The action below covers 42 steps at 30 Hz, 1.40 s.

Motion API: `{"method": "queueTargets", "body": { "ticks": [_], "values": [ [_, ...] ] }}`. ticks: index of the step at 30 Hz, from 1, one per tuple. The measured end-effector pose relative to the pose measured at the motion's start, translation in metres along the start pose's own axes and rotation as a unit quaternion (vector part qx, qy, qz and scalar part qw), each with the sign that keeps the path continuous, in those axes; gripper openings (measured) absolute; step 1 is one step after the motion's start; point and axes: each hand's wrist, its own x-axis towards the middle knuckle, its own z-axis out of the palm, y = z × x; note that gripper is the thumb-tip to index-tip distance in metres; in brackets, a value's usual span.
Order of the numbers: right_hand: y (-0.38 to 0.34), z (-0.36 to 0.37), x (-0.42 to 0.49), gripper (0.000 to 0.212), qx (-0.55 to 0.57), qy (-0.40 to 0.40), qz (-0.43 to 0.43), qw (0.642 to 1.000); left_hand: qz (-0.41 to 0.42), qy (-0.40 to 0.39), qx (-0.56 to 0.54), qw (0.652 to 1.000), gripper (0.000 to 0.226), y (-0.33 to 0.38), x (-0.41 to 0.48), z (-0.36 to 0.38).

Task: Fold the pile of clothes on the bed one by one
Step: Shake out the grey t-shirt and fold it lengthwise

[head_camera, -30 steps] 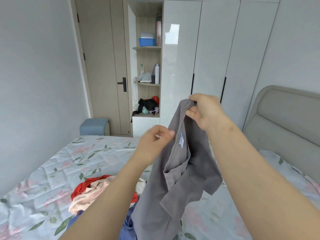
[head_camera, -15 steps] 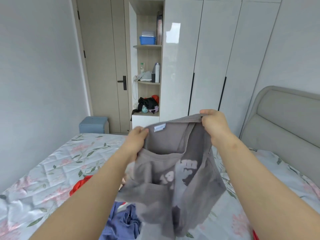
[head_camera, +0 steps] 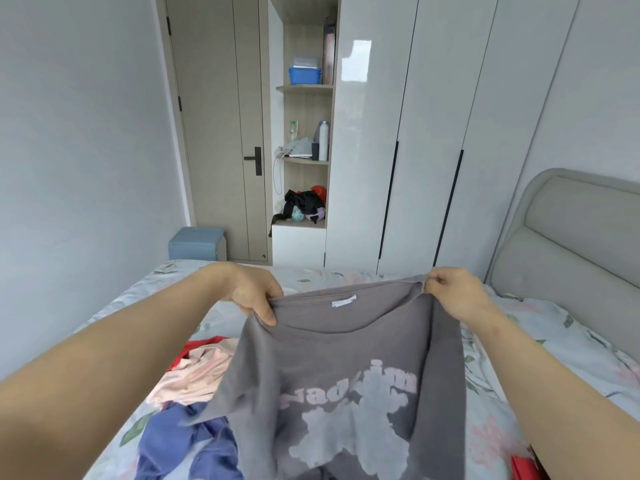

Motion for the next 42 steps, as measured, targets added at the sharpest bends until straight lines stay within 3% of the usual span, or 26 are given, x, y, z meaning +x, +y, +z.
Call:
{"method": "queueTargets", "body": {
  "ticks": [2,4,5,7,8,10,13,14,15,18,19,20,22,23,24,28,29,31,34,36,39,42],
  "values": [
    [0.002,0.002,0.002,0.030,0.016,0.004,0.008,1.000,-0.033,0.083,0.115,0.989,0.010,-0.005,0.005,-0.003],
    [0.003,0.006,0.002,0.027,0.059,0.010,0.025,0.998,-0.054,0.138,0.133,0.980,0.003,-0.009,0.010,-0.002],
    [0.003,0.008,0.002,0.024,0.096,0.013,0.039,0.995,-0.060,0.157,0.066,0.984,0.003,-0.009,0.011,0.001],
    [-0.001,0.008,-0.001,0.020,0.206,0.017,0.089,0.974,-0.058,0.160,-0.223,0.960,0.009,-0.005,0.010,0.007],
    [-0.005,0.005,-0.002,0.020,0.272,0.015,0.117,0.955,-0.032,0.141,-0.379,0.914,0.012,-0.001,0.009,0.008],
    [-0.016,-0.005,-0.005,0.021,0.381,0.020,0.133,0.915,0.043,0.138,-0.564,0.813,0.016,0.009,0.007,0.004],
    [-0.035,-0.026,-0.003,0.020,0.447,0.067,0.047,0.891,0.173,0.231,-0.664,0.690,0.018,0.030,-0.001,-0.011],
    [-0.040,-0.031,-0.001,0.020,0.451,0.082,0.015,0.889,0.217,0.261,-0.665,0.665,0.018,0.037,-0.004,-0.016],
    [-0.043,-0.034,0.001,0.020,0.449,0.090,-0.005,0.889,0.241,0.287,-0.644,0.667,0.018,0.042,-0.004,-0.019],
    [-0.042,-0.037,0.002,0.022,0.412,0.082,0.017,0.907,0.161,0.384,-0.444,0.793,0.017,0.037,0.001,-0.020],
    [-0.039,-0.037,0.003,0.023,0.411,0.089,0.021,0.907,0.152,0.402,-0.421,0.799,0.017,0.034,0.003,-0.022],
    [-0.037,-0.038,0.003,0.023,0.413,0.101,0.016,0.905,0.161,0.414,-0.432,0.785,0.017,0.032,0.001,-0.025],
    [-0.038,-0.037,-0.001,0.024,0.426,0.124,-0.007,0.896,0.207,0.413,-0.520,0.718,0.017,0.032,-0.005,-0.027],
    [-0.040,-0.036,-0.001,0.024,0.436,0.128,-0.013,0.891,0.227,0.407,-0.539,0.702,0.017,0.032,-0.005,-0.027],
    [-0.042,-0.035,-0.002,0.023,0.446,0.127,-0.010,0.886,0.232,0.401,-0.527,0.712,0.019,0.033,-0.007,-0.025],
    [-0.035,-0.039,0.001,0.016,0.438,0.132,0.025,0.889,0.167,0.333,-0.247,0.894,0.035,0.022,-0.018,-0.022],
    [-0.030,-0.039,0.001,0.014,0.427,0.136,0.021,0.894,0.149,0.294,-0.167,0.929,0.035,0.017,-0.023,-0.024],
    [-0.022,-0.035,0.000,0.011,0.409,0.144,0.006,0.901,0.126,0.217,-0.045,0.967,0.028,0.012,-0.032,-0.024],
    [-0.019,-0.032,-0.002,0.016,0.383,0.154,0.002,0.911,0.104,0.131,0.030,0.985,0.018,0.014,-0.040,-0.023],
    [-0.015,-0.033,-0.001,0.021,0.375,0.157,0.006,0.914,0.084,0.121,0.039,0.988,0.018,0.015,-0.040,-0.021],
    [-0.005,-0.035,-0.006,0.018,0.356,0.168,-0.008,0.919,0.049,0.233,0.023,0.971,0.029,0.012,-0.038,-0.014],
    [0.005,-0.040,-0.016,0.012,0.313,0.213,-0.016,0.926,0.014,0.296,-0.093,0.950,0.031,0.010,-0.034,0.000]
  ]
}}
